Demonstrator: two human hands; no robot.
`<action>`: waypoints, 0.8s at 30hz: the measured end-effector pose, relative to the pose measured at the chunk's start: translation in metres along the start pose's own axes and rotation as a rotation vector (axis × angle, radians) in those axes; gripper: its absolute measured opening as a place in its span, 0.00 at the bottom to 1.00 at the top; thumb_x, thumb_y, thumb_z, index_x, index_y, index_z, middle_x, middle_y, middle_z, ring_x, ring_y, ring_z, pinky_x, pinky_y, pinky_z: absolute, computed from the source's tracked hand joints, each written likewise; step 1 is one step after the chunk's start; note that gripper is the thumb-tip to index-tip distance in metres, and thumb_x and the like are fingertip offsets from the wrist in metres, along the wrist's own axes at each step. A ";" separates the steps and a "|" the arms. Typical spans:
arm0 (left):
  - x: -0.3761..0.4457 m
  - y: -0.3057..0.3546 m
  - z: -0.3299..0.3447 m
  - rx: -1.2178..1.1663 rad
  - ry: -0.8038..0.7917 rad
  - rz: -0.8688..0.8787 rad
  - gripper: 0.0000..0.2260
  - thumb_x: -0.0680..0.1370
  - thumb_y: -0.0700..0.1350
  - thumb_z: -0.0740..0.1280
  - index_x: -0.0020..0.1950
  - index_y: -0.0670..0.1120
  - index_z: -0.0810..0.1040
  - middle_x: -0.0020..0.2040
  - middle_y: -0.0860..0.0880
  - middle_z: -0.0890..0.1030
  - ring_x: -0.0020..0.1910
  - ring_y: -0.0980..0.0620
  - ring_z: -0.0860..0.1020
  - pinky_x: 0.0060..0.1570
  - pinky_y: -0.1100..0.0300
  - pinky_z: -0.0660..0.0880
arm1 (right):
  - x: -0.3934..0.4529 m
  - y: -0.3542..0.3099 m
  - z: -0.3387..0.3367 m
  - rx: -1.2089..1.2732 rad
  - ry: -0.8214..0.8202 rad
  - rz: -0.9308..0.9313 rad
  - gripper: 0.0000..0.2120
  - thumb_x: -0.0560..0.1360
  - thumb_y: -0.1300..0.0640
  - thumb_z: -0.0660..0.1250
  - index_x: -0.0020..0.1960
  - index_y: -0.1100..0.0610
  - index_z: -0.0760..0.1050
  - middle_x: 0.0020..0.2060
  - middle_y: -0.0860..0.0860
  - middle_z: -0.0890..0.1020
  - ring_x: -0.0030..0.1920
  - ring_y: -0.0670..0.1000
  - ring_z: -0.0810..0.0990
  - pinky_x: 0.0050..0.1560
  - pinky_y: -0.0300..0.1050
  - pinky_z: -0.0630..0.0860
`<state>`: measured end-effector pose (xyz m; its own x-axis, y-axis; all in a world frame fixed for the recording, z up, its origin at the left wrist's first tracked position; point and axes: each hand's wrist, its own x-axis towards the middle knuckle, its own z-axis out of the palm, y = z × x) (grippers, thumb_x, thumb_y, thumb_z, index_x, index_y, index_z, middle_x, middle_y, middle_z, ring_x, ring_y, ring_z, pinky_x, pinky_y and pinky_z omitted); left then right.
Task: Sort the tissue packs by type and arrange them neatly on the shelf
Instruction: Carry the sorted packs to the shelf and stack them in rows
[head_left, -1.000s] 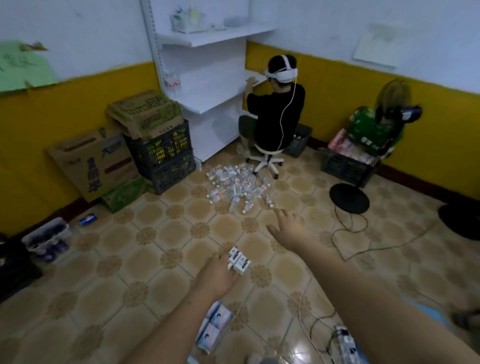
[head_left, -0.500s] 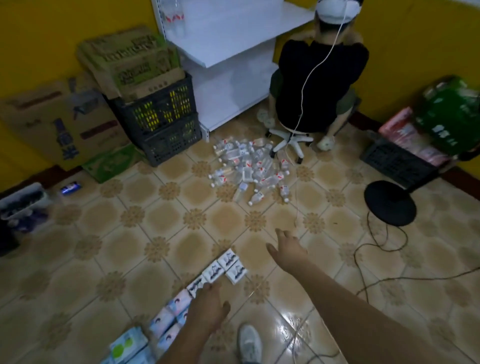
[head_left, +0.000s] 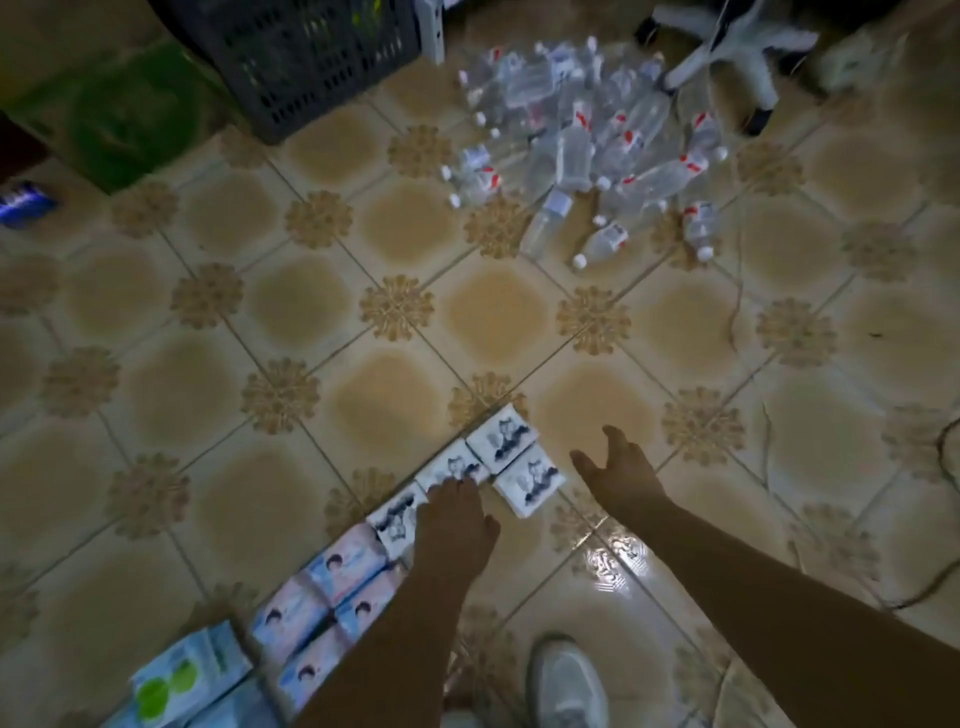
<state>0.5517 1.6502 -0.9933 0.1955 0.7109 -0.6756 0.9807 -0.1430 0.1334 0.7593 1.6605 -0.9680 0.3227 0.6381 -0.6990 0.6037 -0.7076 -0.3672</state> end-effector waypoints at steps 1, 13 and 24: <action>0.031 -0.006 0.015 -0.014 0.058 0.002 0.26 0.82 0.56 0.58 0.75 0.43 0.61 0.70 0.42 0.67 0.68 0.42 0.67 0.65 0.50 0.67 | 0.021 0.014 0.026 0.063 -0.015 0.062 0.37 0.79 0.45 0.64 0.78 0.60 0.52 0.69 0.63 0.70 0.66 0.61 0.72 0.63 0.49 0.69; 0.226 -0.005 0.095 -0.573 -0.010 -0.034 0.27 0.67 0.68 0.73 0.51 0.47 0.82 0.46 0.49 0.84 0.47 0.49 0.82 0.46 0.56 0.77 | 0.134 0.098 0.190 1.155 -0.190 0.449 0.22 0.69 0.45 0.76 0.56 0.58 0.79 0.48 0.53 0.85 0.47 0.52 0.84 0.44 0.45 0.81; 0.066 0.060 -0.160 -1.018 -0.035 -0.027 0.33 0.68 0.62 0.76 0.63 0.46 0.68 0.60 0.48 0.76 0.57 0.47 0.78 0.57 0.45 0.78 | -0.005 -0.024 -0.065 1.101 -0.142 0.201 0.27 0.69 0.40 0.74 0.65 0.47 0.74 0.54 0.50 0.85 0.52 0.55 0.84 0.46 0.52 0.83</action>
<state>0.6235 1.7987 -0.9139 0.1891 0.6821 -0.7064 0.5235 0.5385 0.6602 0.7905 1.6943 -0.9153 0.2131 0.4916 -0.8444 -0.4438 -0.7212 -0.5319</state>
